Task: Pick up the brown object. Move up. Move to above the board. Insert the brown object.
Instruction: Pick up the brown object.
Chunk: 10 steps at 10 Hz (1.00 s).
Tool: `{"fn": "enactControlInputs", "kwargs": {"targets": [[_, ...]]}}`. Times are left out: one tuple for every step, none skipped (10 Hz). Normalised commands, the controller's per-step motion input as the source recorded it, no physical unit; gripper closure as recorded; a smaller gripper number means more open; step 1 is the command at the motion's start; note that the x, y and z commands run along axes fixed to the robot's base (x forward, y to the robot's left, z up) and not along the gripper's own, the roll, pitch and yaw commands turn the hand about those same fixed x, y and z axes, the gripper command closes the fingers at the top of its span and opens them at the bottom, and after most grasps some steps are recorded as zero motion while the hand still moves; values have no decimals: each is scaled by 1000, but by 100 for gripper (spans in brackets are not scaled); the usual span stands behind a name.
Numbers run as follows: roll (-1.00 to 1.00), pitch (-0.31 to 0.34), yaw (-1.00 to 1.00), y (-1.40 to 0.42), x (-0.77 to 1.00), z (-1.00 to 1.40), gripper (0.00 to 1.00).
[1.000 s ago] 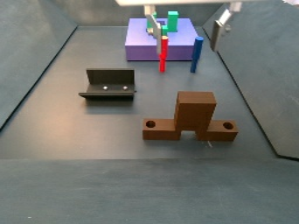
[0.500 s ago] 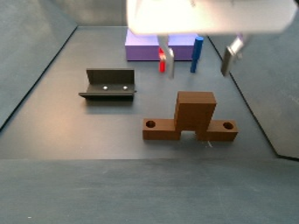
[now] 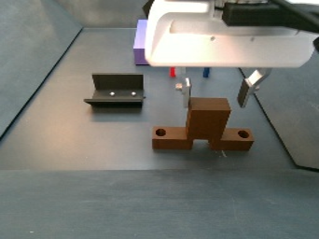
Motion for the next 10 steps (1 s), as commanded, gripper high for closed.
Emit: {"fn": "enactControlInputs", "kwargs": {"targets": [[-143,-44,0,134,240,-209,0],[-116,-53,0,89,151,-254,0],[-84,-46,0,20,143,-263,0],[-90,-73,0,0,0,-231,0],[-123,-79,0,0,0,-114,0],[-120,-73,0,0,0,-49,0],[-139,-83,0,0,0,-31,0],[-181,-106,63,-26,3,0,0],[-139,-116,37,-97,0,-17,0],[-93,-123,23,-103,0,-86,0]]}}
